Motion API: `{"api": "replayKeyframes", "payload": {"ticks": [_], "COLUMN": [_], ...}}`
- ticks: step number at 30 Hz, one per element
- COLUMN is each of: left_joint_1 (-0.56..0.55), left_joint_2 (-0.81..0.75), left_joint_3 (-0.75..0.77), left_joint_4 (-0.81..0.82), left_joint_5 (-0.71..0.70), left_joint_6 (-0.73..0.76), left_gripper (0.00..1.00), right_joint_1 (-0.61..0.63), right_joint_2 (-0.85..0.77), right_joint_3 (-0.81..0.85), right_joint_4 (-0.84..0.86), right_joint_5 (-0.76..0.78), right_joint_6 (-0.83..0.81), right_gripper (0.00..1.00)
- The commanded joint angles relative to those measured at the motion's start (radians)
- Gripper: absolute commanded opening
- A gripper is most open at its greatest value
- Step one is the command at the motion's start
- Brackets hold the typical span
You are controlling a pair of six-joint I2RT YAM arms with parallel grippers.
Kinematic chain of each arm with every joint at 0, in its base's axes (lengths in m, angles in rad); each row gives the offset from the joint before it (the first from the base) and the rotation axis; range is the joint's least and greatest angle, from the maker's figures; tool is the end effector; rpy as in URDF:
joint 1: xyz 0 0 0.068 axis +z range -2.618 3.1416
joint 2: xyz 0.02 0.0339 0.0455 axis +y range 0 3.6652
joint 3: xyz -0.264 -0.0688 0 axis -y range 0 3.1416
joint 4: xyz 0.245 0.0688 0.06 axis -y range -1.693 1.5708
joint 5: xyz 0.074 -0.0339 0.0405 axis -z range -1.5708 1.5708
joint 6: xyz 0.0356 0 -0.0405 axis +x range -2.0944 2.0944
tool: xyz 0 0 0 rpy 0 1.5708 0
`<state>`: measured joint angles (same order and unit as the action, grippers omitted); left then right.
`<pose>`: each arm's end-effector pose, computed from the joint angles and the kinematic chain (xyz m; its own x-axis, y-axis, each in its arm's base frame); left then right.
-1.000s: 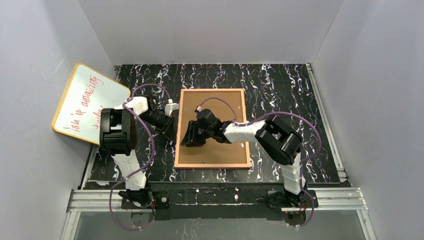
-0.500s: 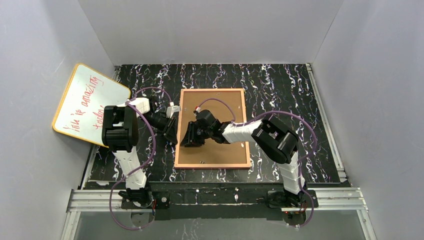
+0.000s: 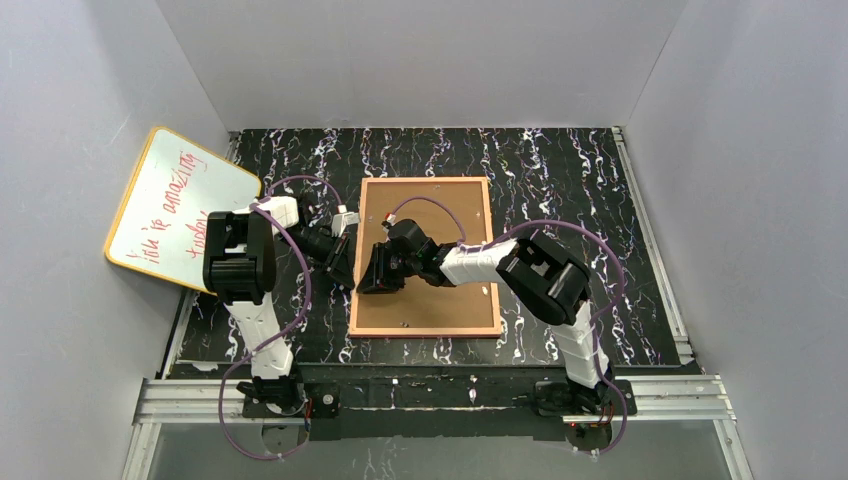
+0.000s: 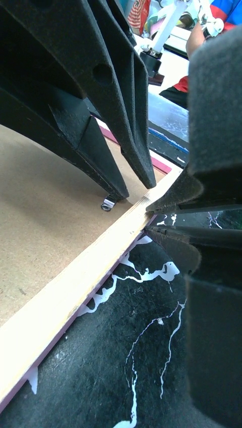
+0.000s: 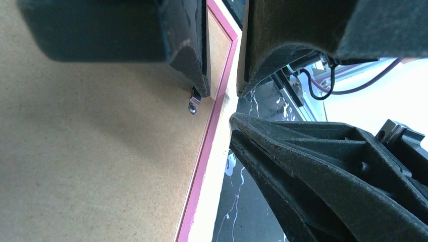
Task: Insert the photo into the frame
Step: Install the photo frame at the center of the board.
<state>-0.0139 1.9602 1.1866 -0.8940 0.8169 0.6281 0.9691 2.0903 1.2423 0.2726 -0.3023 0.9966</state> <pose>0.3275 -0.0305 0.1316 -0.8411 0.4139 -0.3482 0.5355 0.5465 -0.6439 0.2453 0.3759 0.1399 -0.9468 0.0372 -0.3197 -0.2456 0.5583 0.7924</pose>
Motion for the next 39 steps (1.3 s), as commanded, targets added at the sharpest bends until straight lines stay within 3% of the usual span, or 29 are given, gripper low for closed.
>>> {"api": "replayKeyframes", "payload": {"ticks": [1, 9, 39], "left_joint_1": [-0.011, -0.012, -0.011], "left_joint_2": [-0.001, -0.019, -0.021], "left_joint_3": [-0.033, -0.03, -0.05], "left_joint_4": [0.015, 0.017, 0.055], "left_joint_5": [-0.032, -0.046, -0.049], "left_joint_6": [0.027, 0.028, 0.003], "left_gripper": [0.1, 0.08, 0.02], "right_joint_1": [0.002, -0.028, -0.031], "right_joint_2": [-0.018, -0.154, 0.03], "right_joint_3": [0.006, -0.11, -0.026], "right_joint_4": [0.017, 0.064, 0.084], "right_joint_5": [-0.029, -0.036, -0.046], "right_joint_6": [-0.002, 0.011, 0.032], "right_gripper": [0.33, 0.35, 0.31]}}
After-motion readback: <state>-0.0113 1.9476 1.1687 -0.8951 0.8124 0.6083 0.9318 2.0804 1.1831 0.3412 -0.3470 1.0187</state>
